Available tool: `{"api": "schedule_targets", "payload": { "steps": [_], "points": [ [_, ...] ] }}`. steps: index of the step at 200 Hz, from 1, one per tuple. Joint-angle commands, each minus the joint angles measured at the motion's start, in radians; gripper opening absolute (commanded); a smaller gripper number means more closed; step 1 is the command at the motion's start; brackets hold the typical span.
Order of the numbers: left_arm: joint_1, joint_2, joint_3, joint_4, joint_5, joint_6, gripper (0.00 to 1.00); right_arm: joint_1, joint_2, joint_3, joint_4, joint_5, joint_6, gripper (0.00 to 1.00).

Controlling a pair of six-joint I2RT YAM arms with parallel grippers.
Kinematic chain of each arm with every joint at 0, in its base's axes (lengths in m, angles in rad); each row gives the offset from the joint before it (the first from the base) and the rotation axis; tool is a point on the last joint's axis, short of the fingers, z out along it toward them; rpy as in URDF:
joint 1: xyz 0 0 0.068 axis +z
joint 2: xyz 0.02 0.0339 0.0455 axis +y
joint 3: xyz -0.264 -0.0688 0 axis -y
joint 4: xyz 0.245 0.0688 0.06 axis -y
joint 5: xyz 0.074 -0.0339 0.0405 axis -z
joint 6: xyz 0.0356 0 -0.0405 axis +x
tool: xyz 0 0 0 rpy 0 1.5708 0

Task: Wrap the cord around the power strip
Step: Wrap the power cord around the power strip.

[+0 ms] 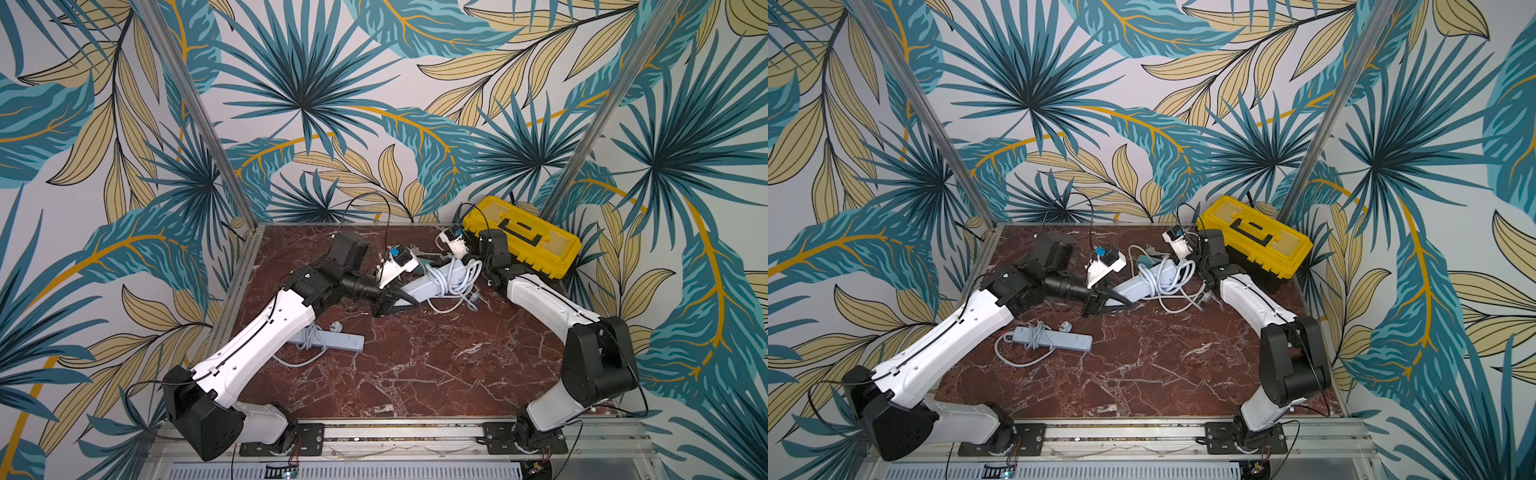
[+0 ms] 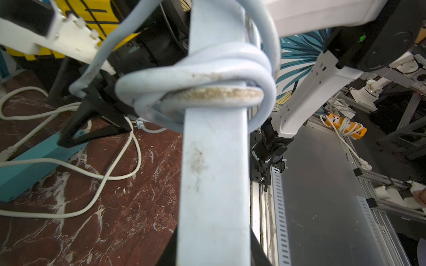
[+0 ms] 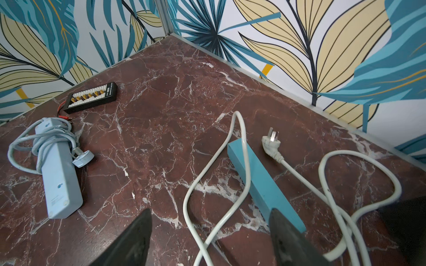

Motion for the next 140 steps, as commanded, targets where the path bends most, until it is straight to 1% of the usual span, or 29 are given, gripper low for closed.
{"api": "schedule_targets", "payload": {
  "steps": [1,12,26,43,55,71,80,98,114,140],
  "points": [
    [0.021,-0.031,0.031,0.186,-0.065,-0.134,0.00,-0.009,-0.071,-0.050,0.094,0.031,0.069,0.87],
    [0.038,-0.030,0.023,0.224,-0.089,-0.192,0.00,-0.009,-0.094,-0.061,0.082,0.036,0.095,0.90],
    [0.056,-0.025,0.020,0.259,-0.095,-0.246,0.00,-0.009,-0.114,-0.067,0.067,0.052,0.157,0.90],
    [0.061,-0.011,0.036,0.265,-0.095,-0.273,0.00,-0.009,-0.133,-0.070,0.019,0.072,0.206,0.90],
    [0.059,-0.002,0.052,0.266,-0.089,-0.285,0.00,-0.009,-0.152,-0.091,0.023,0.082,0.239,0.90],
    [0.060,0.004,0.067,0.265,-0.077,-0.289,0.00,-0.009,-0.176,-0.129,0.039,0.096,0.230,0.90],
    [0.058,0.005,0.073,0.265,-0.067,-0.280,0.00,-0.009,-0.184,-0.136,0.029,0.110,0.200,0.90],
    [0.057,0.008,0.079,0.265,-0.075,-0.272,0.00,-0.009,-0.173,-0.106,-0.059,0.143,0.141,0.91],
    [0.058,0.010,0.085,0.266,-0.105,-0.282,0.00,-0.008,-0.161,-0.073,-0.147,0.162,0.124,0.90],
    [0.059,0.009,0.092,0.266,-0.158,-0.299,0.00,0.001,-0.180,-0.095,-0.193,0.220,0.110,0.88]
  ]
}}
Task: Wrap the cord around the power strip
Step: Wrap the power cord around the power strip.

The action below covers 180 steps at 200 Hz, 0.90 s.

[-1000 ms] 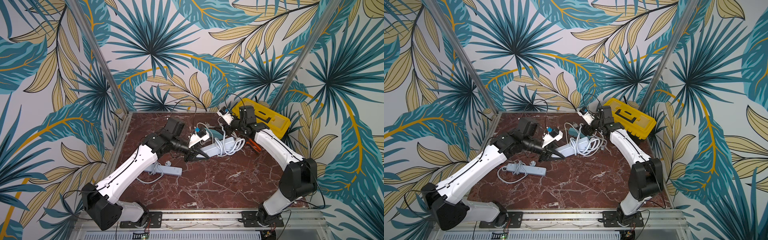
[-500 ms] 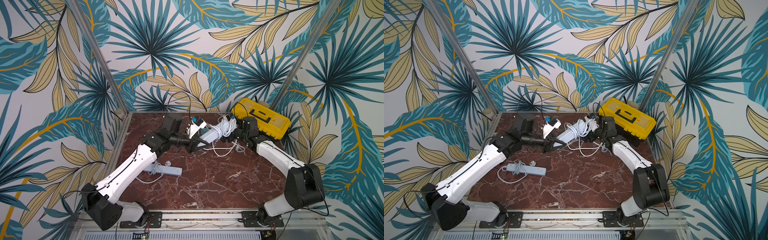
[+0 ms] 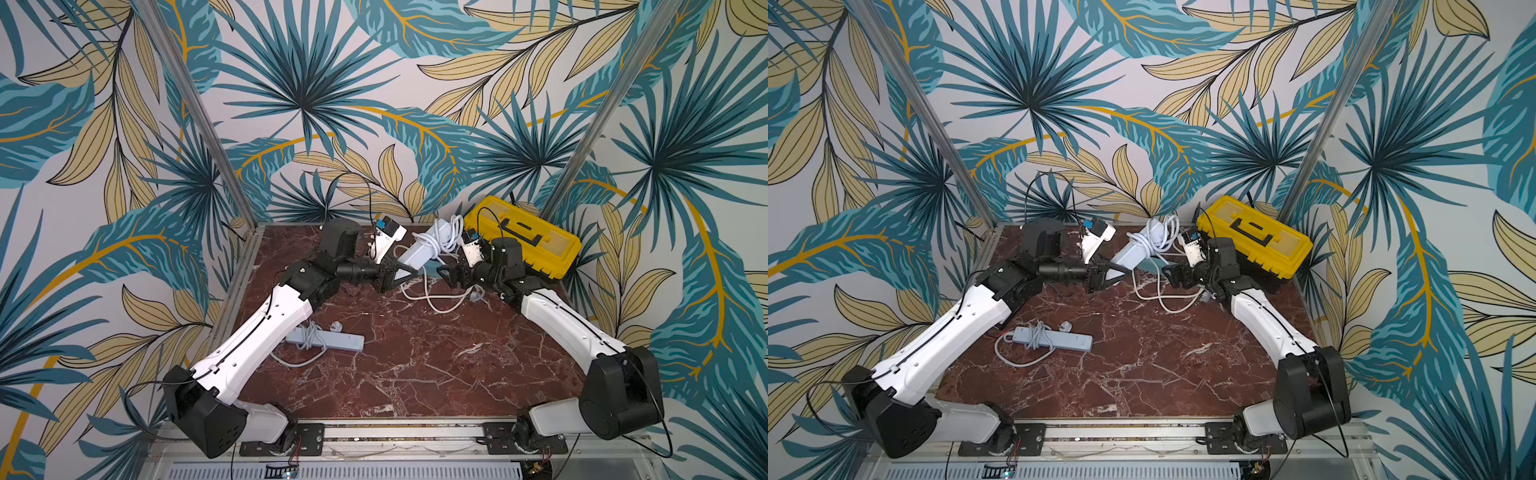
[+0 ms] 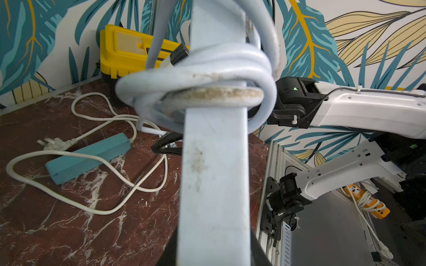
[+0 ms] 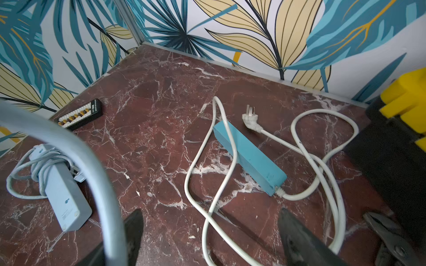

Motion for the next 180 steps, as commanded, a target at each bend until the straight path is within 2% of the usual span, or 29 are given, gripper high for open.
{"api": "schedule_targets", "payload": {
  "steps": [1,46,66,87,113,129,152,180],
  "points": [
    [0.001,-0.005,0.056,0.098,-0.048,-0.011,0.00,0.009,-0.012,-0.012,-0.098,0.076,-0.034,0.88],
    [0.036,-0.012,0.074,0.121,-0.088,-0.063,0.00,0.020,-0.068,-0.103,-0.063,0.131,-0.009,0.84],
    [0.038,-0.014,0.074,0.142,-0.091,-0.080,0.00,0.024,-0.069,-0.125,-0.040,0.135,0.010,0.79],
    [0.038,-0.014,0.072,0.144,-0.116,-0.090,0.00,0.035,-0.068,-0.143,-0.022,0.153,0.011,0.65],
    [0.038,-0.012,0.072,0.144,-0.177,-0.109,0.00,0.076,-0.077,-0.122,-0.036,0.170,-0.006,0.32],
    [0.038,0.004,0.091,0.144,-0.178,-0.129,0.00,0.113,-0.053,-0.064,-0.115,0.195,-0.033,0.19],
    [0.038,0.034,0.120,0.148,-0.150,-0.154,0.00,0.189,-0.001,0.025,-0.238,0.242,-0.070,0.11],
    [0.057,0.042,0.099,0.147,-0.234,-0.122,0.00,0.264,-0.032,0.036,-0.257,0.259,-0.102,0.05]
  ]
}}
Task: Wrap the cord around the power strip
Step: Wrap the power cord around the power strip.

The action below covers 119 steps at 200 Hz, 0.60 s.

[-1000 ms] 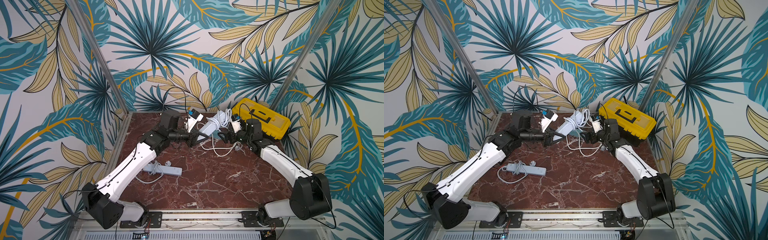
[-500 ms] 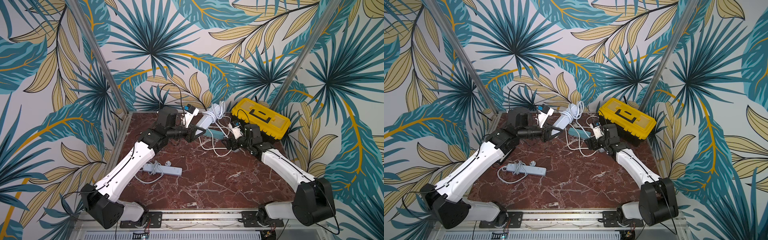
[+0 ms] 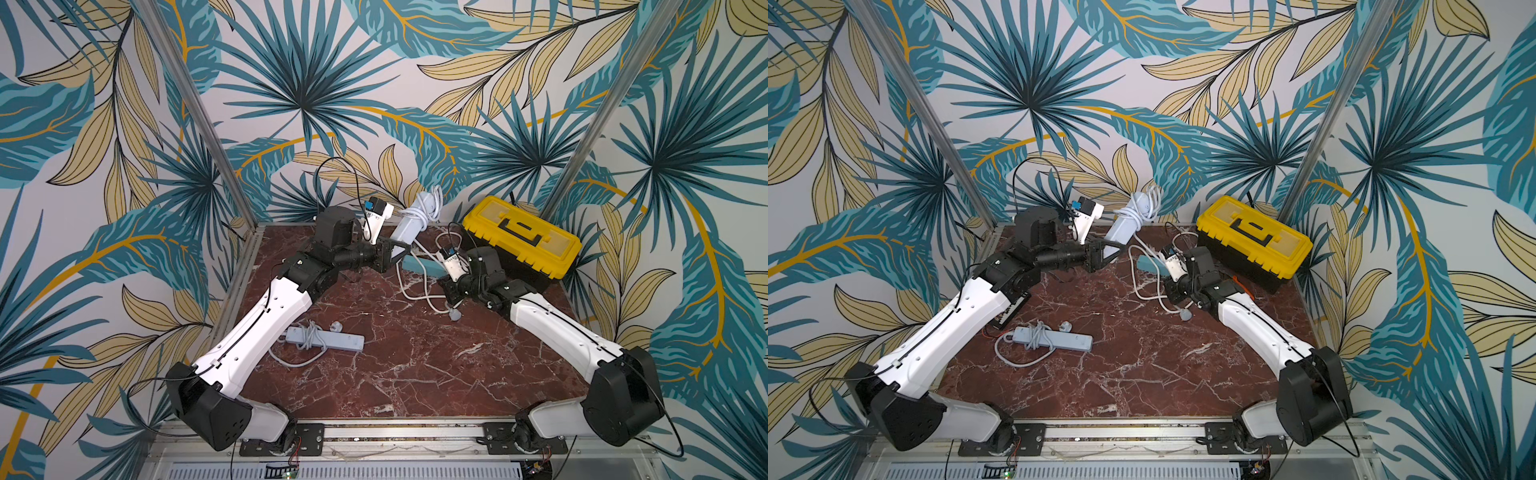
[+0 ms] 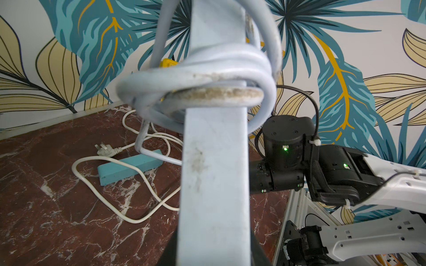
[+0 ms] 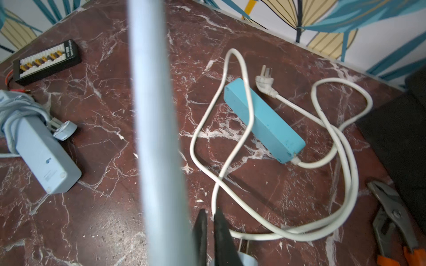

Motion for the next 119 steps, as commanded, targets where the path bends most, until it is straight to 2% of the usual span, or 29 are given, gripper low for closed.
{"api": "schedule_targets", "payload": {
  "steps": [1,14,41,67,90,119],
  "points": [
    [0.024,-0.003,0.021,0.084,-0.067,0.019,0.00,0.051,-0.019,0.019,-0.087,0.037,-0.048,0.05],
    [0.055,-0.017,-0.008,0.084,-0.155,0.051,0.00,0.068,-0.054,0.012,-0.120,0.046,-0.085,0.00],
    [0.113,-0.012,-0.024,0.013,-0.334,0.185,0.00,0.131,-0.152,0.006,-0.199,0.076,-0.203,0.00],
    [0.108,0.031,-0.008,-0.088,-0.421,0.314,0.00,0.184,-0.257,0.014,-0.221,0.134,-0.376,0.00],
    [0.087,0.065,-0.002,-0.196,-0.399,0.384,0.00,0.186,-0.275,0.097,-0.251,0.201,-0.515,0.00],
    [0.037,0.095,-0.007,-0.326,-0.192,0.436,0.00,0.186,-0.193,0.272,-0.268,0.267,-0.685,0.00]
  ]
}}
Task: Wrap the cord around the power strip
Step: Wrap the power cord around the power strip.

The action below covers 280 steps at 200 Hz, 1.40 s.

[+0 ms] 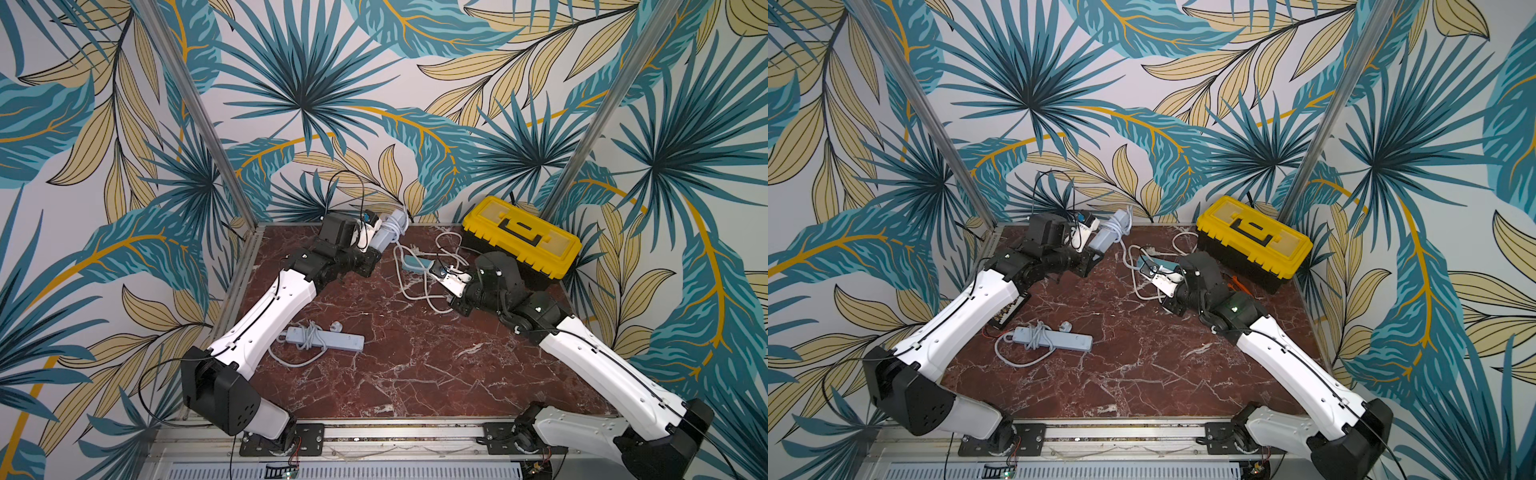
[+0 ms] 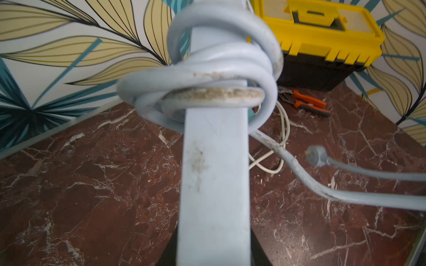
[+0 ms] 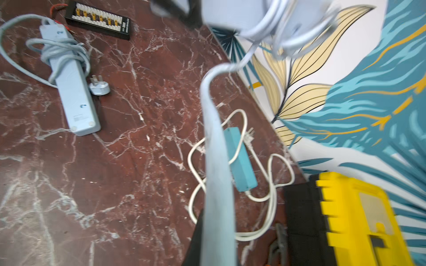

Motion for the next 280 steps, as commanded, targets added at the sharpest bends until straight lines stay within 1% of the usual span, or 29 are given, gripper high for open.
{"api": "schedule_targets", "payload": {
  "steps": [1,24,34,53,73,88,98,108,121,128,142,155,171,185,221,261,280],
  "points": [
    [-0.033,0.014,0.023,-0.107,0.110,0.097,0.00,0.003,0.055,0.128,-0.021,0.078,-0.214,0.00],
    [-0.101,0.004,-0.019,-0.149,0.306,0.173,0.00,0.000,0.150,0.260,-0.006,0.098,-0.306,0.00],
    [-0.125,-0.015,-0.048,-0.151,0.405,0.216,0.00,-0.017,0.193,0.316,-0.019,0.074,-0.334,0.00],
    [-0.164,-0.063,-0.095,-0.149,0.585,0.289,0.00,-0.065,0.281,0.413,-0.080,-0.021,-0.373,0.00],
    [-0.186,-0.075,-0.098,-0.149,0.769,0.293,0.00,-0.130,0.364,0.490,-0.133,-0.164,-0.349,0.00],
    [-0.194,-0.083,-0.091,-0.149,0.844,0.292,0.00,-0.172,0.418,0.538,-0.181,-0.263,-0.315,0.00],
    [-0.193,-0.094,-0.079,-0.148,0.866,0.292,0.00,-0.206,0.445,0.558,-0.212,-0.361,-0.276,0.04],
    [-0.191,-0.105,-0.061,-0.148,0.872,0.287,0.00,-0.241,0.461,0.553,-0.219,-0.461,-0.218,0.13],
    [-0.184,-0.115,-0.034,-0.150,0.882,0.283,0.00,-0.278,0.465,0.517,-0.189,-0.561,-0.137,0.33],
    [-0.177,-0.120,-0.020,-0.148,0.879,0.282,0.00,-0.296,0.454,0.474,-0.144,-0.601,-0.090,0.40],
    [-0.166,-0.125,0.008,-0.148,0.854,0.274,0.00,-0.321,0.416,0.364,-0.019,-0.644,0.007,0.50],
    [-0.161,-0.128,0.028,-0.133,0.808,0.251,0.00,-0.336,0.373,0.263,0.106,-0.649,0.103,0.57],
    [-0.162,-0.129,0.048,-0.087,0.736,0.190,0.00,-0.352,0.323,0.148,0.229,-0.653,0.201,0.66],
    [-0.163,-0.129,0.064,-0.048,0.680,0.125,0.00,-0.354,0.287,0.071,0.299,-0.630,0.260,0.69],
    [-0.166,-0.118,0.110,-0.047,0.597,0.056,0.00,-0.355,0.208,-0.110,0.482,-0.569,0.384,0.72],
    [-0.166,-0.103,0.132,-0.047,0.528,0.030,0.00,-0.355,0.170,-0.233,0.582,-0.506,0.479,0.74],
    [-0.166,-0.092,0.143,-0.045,0.532,0.006,0.00,-0.355,0.166,-0.285,0.651,-0.477,0.531,0.74]
  ]
}}
